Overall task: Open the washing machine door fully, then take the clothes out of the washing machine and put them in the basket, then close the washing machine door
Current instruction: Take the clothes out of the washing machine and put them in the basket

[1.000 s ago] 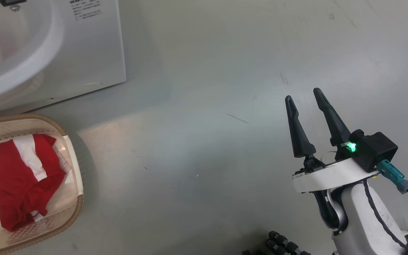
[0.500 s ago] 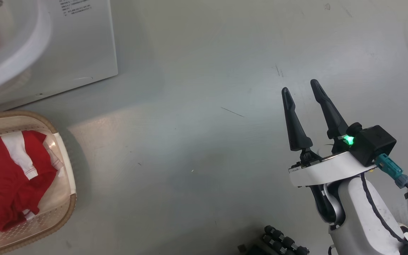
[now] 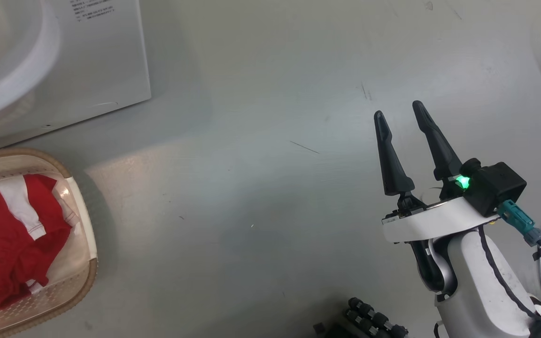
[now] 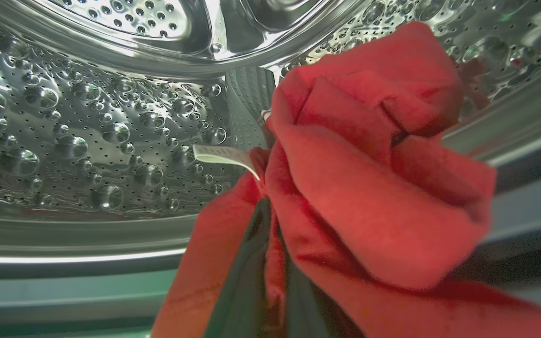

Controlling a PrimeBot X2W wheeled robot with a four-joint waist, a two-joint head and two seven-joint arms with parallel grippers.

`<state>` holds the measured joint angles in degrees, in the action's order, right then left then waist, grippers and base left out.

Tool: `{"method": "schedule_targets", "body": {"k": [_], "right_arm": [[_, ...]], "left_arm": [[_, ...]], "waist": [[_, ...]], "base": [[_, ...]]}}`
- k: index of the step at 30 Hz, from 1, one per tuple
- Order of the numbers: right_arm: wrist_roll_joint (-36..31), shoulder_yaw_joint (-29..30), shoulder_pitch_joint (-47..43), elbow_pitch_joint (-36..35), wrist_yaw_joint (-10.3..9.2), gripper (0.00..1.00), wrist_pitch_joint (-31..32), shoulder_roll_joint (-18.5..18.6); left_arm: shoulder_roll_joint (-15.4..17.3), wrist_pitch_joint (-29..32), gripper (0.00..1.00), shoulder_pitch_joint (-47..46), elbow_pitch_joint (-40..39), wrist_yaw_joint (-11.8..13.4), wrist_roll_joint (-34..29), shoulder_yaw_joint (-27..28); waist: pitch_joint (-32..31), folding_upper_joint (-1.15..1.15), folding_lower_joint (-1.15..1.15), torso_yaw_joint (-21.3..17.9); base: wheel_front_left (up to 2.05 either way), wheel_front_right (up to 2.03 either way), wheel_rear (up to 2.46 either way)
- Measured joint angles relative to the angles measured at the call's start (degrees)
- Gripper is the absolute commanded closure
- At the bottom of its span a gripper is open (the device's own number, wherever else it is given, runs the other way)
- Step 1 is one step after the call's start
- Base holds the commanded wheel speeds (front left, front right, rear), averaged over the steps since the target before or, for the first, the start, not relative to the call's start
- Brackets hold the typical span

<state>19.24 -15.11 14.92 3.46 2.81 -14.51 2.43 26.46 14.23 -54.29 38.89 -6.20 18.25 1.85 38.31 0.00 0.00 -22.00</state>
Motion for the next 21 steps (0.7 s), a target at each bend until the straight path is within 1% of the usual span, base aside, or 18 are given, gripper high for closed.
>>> {"method": "schedule_targets", "body": {"k": [3, 4, 10, 16, 21], "right_arm": [[-0.01, 0.27, 0.21, 0.05, -0.12, 0.00, 0.00, 0.00], [-0.01, 0.27, 0.22, 0.08, -0.45, 0.00, 0.00, 0.00], [-0.02, 0.52, 0.30, 0.48, -0.52, 0.00, 0.00, 0.01], [-0.21, 1.41, 0.56, 0.98, -0.52, 0.00, 0.00, 0.01], [-0.81, 2.32, 0.58, 1.71, -0.51, 0.00, 0.00, 0.02]], "left_arm": [[-0.37, -1.32, 1.00, -0.08, 1.10, -0.15, -0.12, -0.36], [-0.53, -1.56, 1.00, -0.08, 1.43, -0.18, -0.12, -0.48], [-1.20, -3.90, 1.00, -0.09, 3.22, -0.51, -0.12, -1.47], [-2.63, -7.15, 1.00, -0.05, 4.50, -0.66, -0.12, -2.43], [-3.37, -9.98, 1.00, 0.65, 5.28, -0.67, -1.52, -4.98]], "waist": [[-0.32, 0.00, 0.00, 0.19], [-0.48, 0.00, 0.00, 0.31], [-1.66, 0.00, 0.00, 1.27], [-3.33, 0.00, 0.00, 2.56], [-5.15, 0.00, 0.00, 3.99]], "base": [[0.00, 0.00, 0.00], [0.00, 0.00, 0.00], [0.00, 0.00, 0.00], [0.00, 0.00, 0.00], [0.00, 0.00, 0.00]]}}
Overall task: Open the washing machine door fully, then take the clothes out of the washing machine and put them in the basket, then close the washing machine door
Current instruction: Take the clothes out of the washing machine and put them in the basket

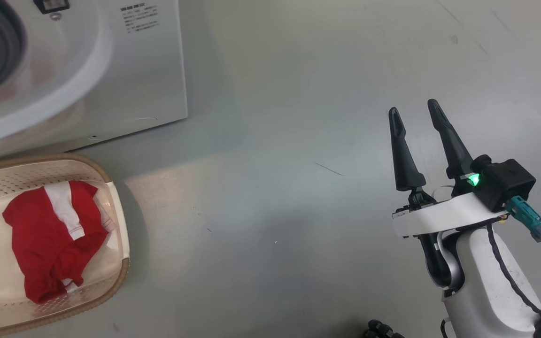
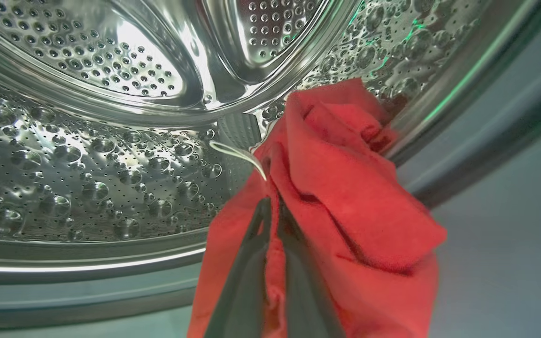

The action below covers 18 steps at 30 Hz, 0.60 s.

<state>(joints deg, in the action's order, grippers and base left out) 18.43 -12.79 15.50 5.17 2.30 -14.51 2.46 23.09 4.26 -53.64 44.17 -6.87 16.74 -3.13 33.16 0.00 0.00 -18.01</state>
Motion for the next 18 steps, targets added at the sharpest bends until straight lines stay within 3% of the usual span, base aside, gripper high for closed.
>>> {"method": "schedule_targets", "body": {"k": [18], "right_arm": [[-1.31, 3.39, -1.71, 2.75, 0.66, 0.00, 0.00, 1.24]], "left_arm": [[-6.72, -9.54, 1.00, 10.00, 1.68, -0.33, -0.24, -6.73]], "waist": [[-8.90, 0.00, 0.00, 8.38]], "base": [[0.00, 0.00, 0.00]]}}
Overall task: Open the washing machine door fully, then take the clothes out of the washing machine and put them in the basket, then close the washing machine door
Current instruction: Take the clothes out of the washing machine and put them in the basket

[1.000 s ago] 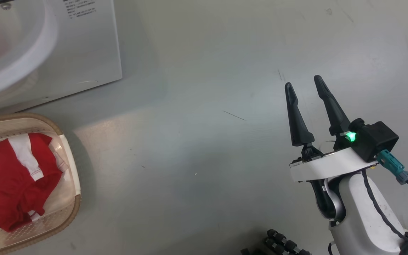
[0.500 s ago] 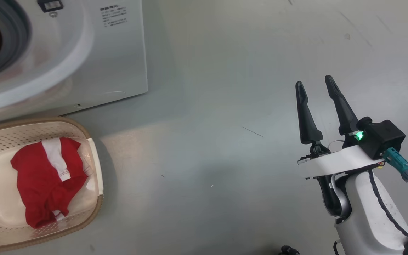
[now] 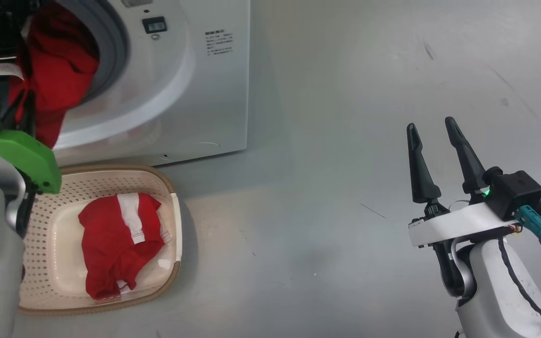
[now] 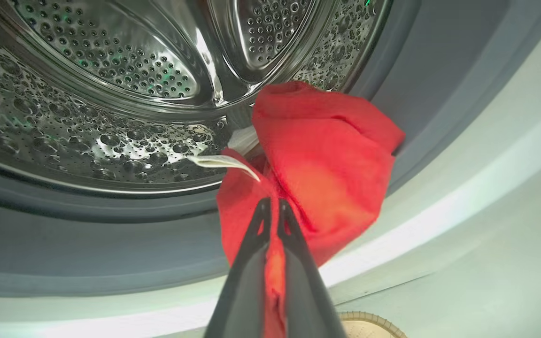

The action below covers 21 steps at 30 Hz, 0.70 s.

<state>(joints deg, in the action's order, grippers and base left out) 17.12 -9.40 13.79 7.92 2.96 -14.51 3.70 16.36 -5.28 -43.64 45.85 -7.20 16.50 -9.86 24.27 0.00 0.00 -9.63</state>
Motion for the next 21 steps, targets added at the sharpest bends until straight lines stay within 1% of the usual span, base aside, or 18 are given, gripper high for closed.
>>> {"method": "schedule_targets", "body": {"k": [3, 11, 16, 19, 21], "right_arm": [[-0.10, 0.11, -0.82, 0.52, 0.12, 0.00, 0.00, 0.04], [-0.14, 1.18, -3.63, 1.63, 0.51, 0.00, 0.00, 0.14], [-0.14, 1.34, -4.92, 2.00, 0.53, 0.00, 0.00, 0.12], [-0.14, 1.40, -5.32, 2.27, 1.02, 0.00, 0.00, 0.10], [-0.14, 1.47, -5.52, 2.27, 1.02, 0.00, 0.00, 0.09]], "left_arm": [[-0.47, -1.37, 1.00, 2.01, 0.00, 0.00, 0.18, -0.87], [-0.38, -4.93, 1.00, 7.68, 0.04, -0.12, 1.83, -1.46], [0.00, -6.55, 1.00, 10.06, -0.30, -0.12, 2.14, -1.45], [0.40, -7.42, 1.00, 12.02, -1.05, -0.12, 2.13, -1.42], [0.40, -7.47, 1.00, 12.67, -1.49, -0.12, 2.13, -1.42]], "waist": [[-1.67, 0.00, 0.00, 1.64], [-6.97, 0.00, 0.00, 5.72], [-9.71, 0.00, 0.00, 7.46], [-11.34, 0.00, 0.00, 8.23], [-11.89, 0.00, 0.00, 8.46]], "base": [[0.00, 0.00, 0.00], [0.00, 0.00, 0.00], [0.00, 0.00, 0.00], [0.00, 0.00, 0.00], [0.00, 0.00, 0.00]]}}
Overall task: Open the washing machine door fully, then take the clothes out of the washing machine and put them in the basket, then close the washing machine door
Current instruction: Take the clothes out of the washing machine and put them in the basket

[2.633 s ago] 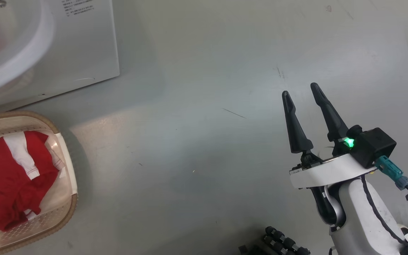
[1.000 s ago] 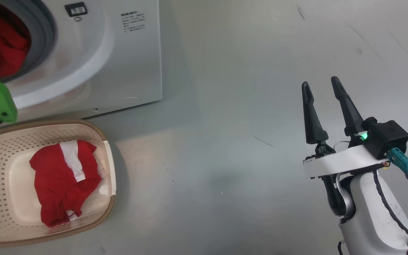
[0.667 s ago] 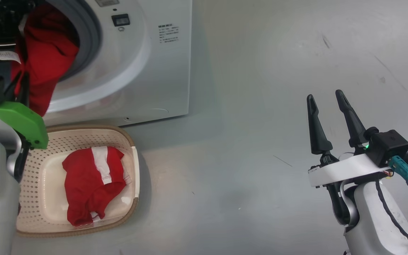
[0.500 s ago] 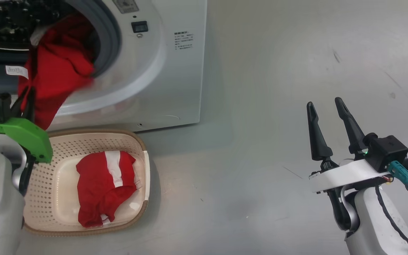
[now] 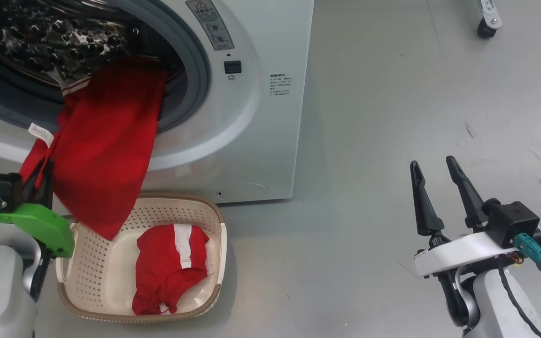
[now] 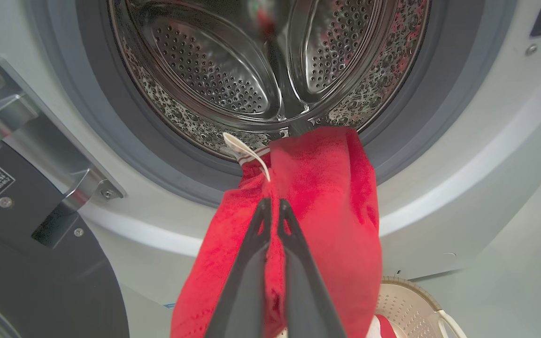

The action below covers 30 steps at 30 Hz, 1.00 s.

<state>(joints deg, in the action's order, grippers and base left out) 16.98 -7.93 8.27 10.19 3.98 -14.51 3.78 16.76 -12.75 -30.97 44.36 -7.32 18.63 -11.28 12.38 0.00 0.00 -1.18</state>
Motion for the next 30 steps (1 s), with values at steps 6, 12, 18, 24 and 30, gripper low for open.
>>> {"method": "schedule_targets", "body": {"k": [6, 12, 18, 24, 30], "right_arm": [[0.02, 0.54, -2.23, 0.30, 0.01, 0.00, 0.00, -0.08], [0.02, 0.76, -3.13, 0.35, 0.11, 0.00, 0.00, -0.15], [0.02, 0.68, -3.68, 0.34, 0.51, 0.00, 0.00, -0.20], [0.02, 0.68, -4.27, 0.29, 0.62, 0.00, 0.00, -0.21], [0.01, 0.65, -4.50, 0.12, 0.66, 0.00, 0.00, -0.24]], "left_arm": [[-0.09, -1.21, 1.00, 3.00, -4.74, 0.00, -0.51, -0.04], [-0.16, -1.64, 1.00, 3.75, -11.27, 0.00, -0.87, 0.20], [-0.30, -1.69, 1.00, 5.09, -21.24, 0.22, -2.27, 1.98], [-1.16, -1.69, 1.00, 6.20, -29.27, 0.63, -2.59, 3.43], [-1.56, -1.70, 1.00, 8.43, -34.01, 1.37, -3.09, 4.83]], "waist": [[-3.26, 0.00, 0.00, 1.16], [-5.18, 0.00, 0.00, 1.94], [-6.56, 0.00, 0.00, 2.27], [-7.17, 0.00, 0.00, 2.31], [-7.14, 0.00, 0.00, 2.24]], "base": [[0.00, 0.00, 0.00], [0.00, 0.00, 0.00], [0.00, 0.00, 0.00], [0.00, 0.00, 0.00], [0.00, 0.00, 0.00]]}}
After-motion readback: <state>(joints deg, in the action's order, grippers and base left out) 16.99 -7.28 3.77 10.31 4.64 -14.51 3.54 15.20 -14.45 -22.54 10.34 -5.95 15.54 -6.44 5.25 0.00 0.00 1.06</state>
